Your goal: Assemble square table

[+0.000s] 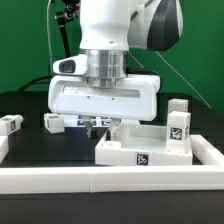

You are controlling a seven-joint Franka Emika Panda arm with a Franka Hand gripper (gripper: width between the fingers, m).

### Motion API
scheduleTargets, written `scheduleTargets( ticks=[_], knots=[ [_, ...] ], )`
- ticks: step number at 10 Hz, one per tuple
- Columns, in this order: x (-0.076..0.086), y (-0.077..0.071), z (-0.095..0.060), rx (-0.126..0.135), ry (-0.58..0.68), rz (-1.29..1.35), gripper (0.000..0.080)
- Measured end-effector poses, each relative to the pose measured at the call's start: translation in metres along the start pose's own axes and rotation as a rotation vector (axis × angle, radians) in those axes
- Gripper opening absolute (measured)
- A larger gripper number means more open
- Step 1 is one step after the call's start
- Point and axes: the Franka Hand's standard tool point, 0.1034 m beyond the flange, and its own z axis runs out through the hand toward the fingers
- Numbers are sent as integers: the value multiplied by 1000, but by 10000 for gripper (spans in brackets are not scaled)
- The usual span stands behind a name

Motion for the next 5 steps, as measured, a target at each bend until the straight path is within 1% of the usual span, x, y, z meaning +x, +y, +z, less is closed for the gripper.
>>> scheduleTargets(
  ticks=[1, 5],
  knots=[
    [0, 0, 0, 0, 1, 0, 55],
    [0, 0, 0, 0, 1, 0, 55]
  ],
)
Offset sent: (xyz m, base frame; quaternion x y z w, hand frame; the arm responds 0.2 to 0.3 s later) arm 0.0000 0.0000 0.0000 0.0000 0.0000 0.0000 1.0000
